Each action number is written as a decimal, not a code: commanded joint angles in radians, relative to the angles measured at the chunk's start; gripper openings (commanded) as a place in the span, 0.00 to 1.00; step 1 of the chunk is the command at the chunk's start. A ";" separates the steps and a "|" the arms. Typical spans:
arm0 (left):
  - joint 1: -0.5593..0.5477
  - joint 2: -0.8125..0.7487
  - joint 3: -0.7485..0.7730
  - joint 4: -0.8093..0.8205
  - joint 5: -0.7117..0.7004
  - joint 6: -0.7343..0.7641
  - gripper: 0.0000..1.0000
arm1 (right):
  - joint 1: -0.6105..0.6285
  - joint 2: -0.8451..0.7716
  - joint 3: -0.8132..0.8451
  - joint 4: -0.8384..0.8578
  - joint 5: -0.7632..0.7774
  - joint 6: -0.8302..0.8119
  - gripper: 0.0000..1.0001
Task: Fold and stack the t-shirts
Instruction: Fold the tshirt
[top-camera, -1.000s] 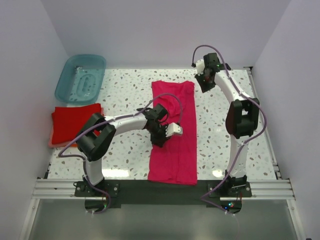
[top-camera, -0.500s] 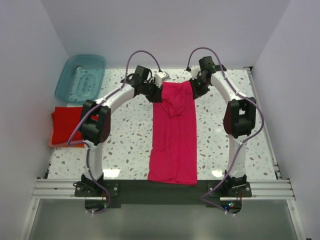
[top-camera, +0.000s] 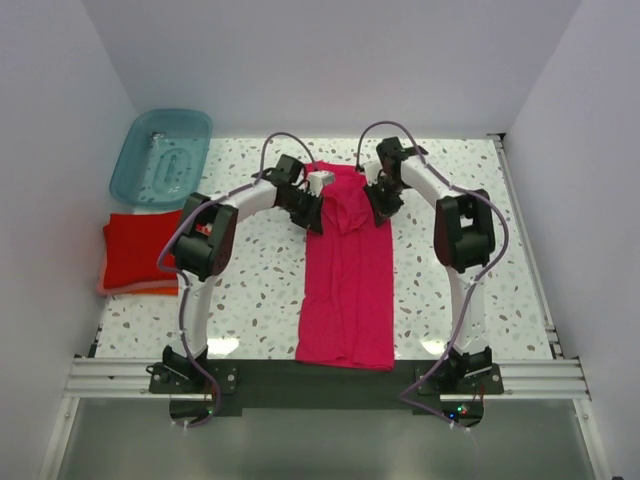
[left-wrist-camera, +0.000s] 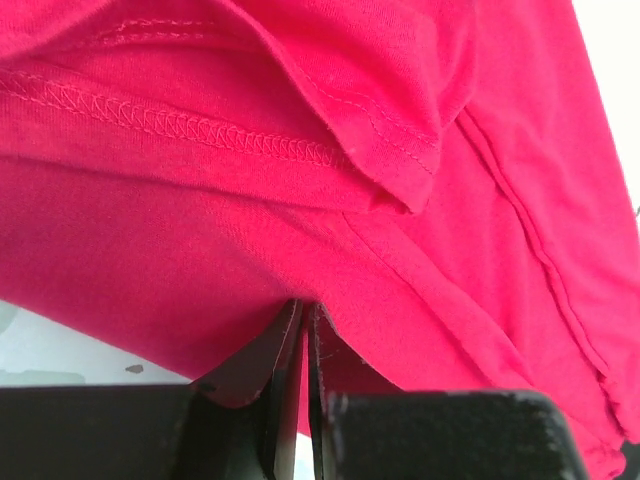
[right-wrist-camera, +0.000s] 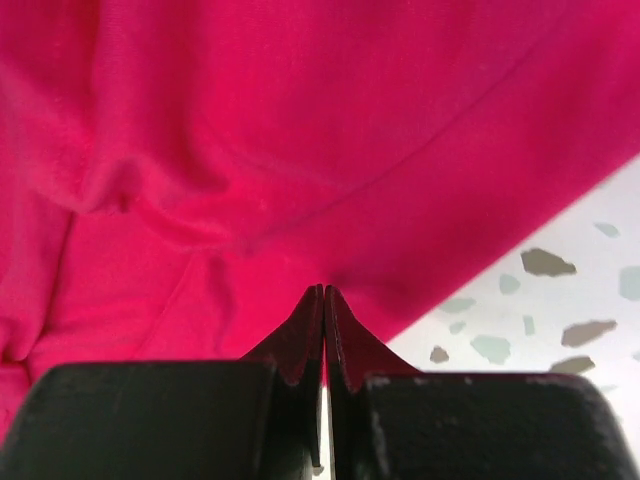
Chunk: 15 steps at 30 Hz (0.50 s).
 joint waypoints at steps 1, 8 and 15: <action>0.026 0.039 -0.002 0.012 0.017 -0.061 0.11 | 0.004 0.045 0.016 0.035 0.022 0.000 0.00; 0.075 0.102 0.050 0.024 -0.006 -0.067 0.11 | 0.002 0.122 0.071 0.113 0.113 0.020 0.00; 0.128 0.184 0.154 0.039 -0.029 -0.061 0.11 | 0.002 0.223 0.242 0.112 0.177 0.024 0.00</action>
